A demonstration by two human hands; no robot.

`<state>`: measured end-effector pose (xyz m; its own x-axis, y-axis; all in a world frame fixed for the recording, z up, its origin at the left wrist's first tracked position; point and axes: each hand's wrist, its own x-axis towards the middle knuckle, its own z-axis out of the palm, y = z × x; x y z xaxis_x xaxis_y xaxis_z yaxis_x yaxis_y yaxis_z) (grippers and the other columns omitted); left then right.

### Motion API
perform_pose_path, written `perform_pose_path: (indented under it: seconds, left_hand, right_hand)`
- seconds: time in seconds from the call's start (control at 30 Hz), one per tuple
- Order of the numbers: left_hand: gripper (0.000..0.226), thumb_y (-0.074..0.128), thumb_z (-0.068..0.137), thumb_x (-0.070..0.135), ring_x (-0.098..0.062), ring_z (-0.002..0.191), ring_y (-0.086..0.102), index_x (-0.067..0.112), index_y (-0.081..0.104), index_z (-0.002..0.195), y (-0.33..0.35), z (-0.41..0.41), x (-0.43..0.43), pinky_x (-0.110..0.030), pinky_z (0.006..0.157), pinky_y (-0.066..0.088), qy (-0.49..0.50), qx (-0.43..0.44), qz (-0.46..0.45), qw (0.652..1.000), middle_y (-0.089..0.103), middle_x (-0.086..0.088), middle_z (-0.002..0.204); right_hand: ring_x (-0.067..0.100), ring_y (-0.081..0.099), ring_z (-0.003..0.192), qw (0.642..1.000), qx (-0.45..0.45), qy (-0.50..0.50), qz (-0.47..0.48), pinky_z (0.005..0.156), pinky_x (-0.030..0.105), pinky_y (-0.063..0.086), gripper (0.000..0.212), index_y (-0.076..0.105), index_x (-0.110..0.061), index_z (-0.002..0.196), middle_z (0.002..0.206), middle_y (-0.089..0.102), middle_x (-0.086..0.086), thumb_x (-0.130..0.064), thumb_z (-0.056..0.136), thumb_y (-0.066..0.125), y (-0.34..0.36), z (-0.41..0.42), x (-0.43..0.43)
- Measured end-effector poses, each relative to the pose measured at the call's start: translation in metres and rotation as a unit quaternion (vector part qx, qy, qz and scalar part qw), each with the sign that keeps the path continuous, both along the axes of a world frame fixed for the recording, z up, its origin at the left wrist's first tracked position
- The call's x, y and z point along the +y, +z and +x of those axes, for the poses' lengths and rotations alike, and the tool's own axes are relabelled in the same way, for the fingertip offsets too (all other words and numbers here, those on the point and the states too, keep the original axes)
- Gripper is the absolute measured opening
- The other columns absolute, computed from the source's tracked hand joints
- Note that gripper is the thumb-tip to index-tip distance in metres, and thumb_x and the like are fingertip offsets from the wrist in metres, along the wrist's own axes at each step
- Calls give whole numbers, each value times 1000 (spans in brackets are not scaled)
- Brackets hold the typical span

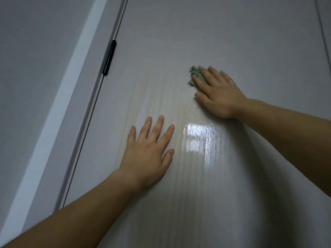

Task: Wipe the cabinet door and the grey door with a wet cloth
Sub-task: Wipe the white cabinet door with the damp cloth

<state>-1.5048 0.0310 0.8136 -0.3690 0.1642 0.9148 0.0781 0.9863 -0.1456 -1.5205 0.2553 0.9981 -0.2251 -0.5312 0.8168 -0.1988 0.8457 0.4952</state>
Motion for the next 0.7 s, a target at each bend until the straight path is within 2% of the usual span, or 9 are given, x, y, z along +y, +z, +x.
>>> perform_pose_path:
  seconds: [0.07,0.1,0.23,0.3,0.4,0.47,0.5,0.6,0.7]
  left_hand:
    - [67,7,99,59,-26,158,-10,38,-8,161,1,0,-3,-57,125,8,1,1,-10,1000,-14,3,171]
    - [67,9,100,59,-26,159,-9,37,-6,161,1,-1,-5,-56,124,9,-3,3,-13,1000,-13,3,172]
    - [70,14,99,57,-24,159,-6,30,7,163,-4,-2,-17,-51,128,7,-32,11,-17,999,-5,-4,172]
    - [70,16,100,56,-24,159,-9,27,12,163,-12,-4,-27,-48,128,2,-46,20,-6,999,-5,-6,172]
    - [71,16,98,56,-25,158,-10,25,17,162,-19,-4,-48,-49,126,-8,-41,46,63,996,-2,-7,172]
    - [74,9,97,59,-24,157,-16,26,9,163,-22,-5,-63,-48,125,-12,-25,46,101,993,-7,-6,172]
    - [75,6,96,60,-23,157,-18,27,5,163,-23,-6,-70,-47,126,-13,-25,45,110,993,-9,-5,172]
    - [75,8,98,61,-20,158,-14,24,6,164,-27,-10,-86,-43,127,-7,-49,51,109,992,-6,-2,172]
    - [73,14,101,61,-17,158,-12,23,6,163,-33,-15,-96,-43,129,-1,-63,64,89,992,-5,1,172]
  right_hand:
    - [22,-10,157,996,-8,3,-91,125,44,-7,66,3,-29,162,171,-8,-1,-57,103,14,12,-1,-15]
    - [23,-10,157,996,-1,7,-91,125,45,-7,69,3,-28,162,171,-8,0,-58,101,12,6,-1,-30]
    - [20,-11,156,994,2,23,110,126,42,-8,72,1,-29,162,170,-11,-3,-58,96,6,-47,0,-62]
    - [18,-12,156,990,-1,22,140,126,41,-7,69,0,-32,162,169,-11,-7,-56,98,7,-43,1,-57]
    - [20,-7,157,999,15,1,38,126,41,-5,70,5,-32,162,171,-6,-4,-57,97,10,-6,-2,-55]
    - [23,-7,157,999,8,5,-39,125,44,-6,71,5,-30,162,171,-6,-2,-57,97,11,8,-3,-67]
    - [23,-8,157,999,4,8,-45,125,45,-7,72,4,-28,162,171,-8,-1,-58,98,11,5,-1,-77]
    - [22,-11,157,998,-2,25,64,126,43,-8,76,2,-29,162,171,-10,-1,-62,94,8,-34,1,-94]
    - [17,-17,155,985,-10,25,172,126,42,-8,70,-3,-34,162,168,-16,-7,-61,98,9,-61,3,-93]
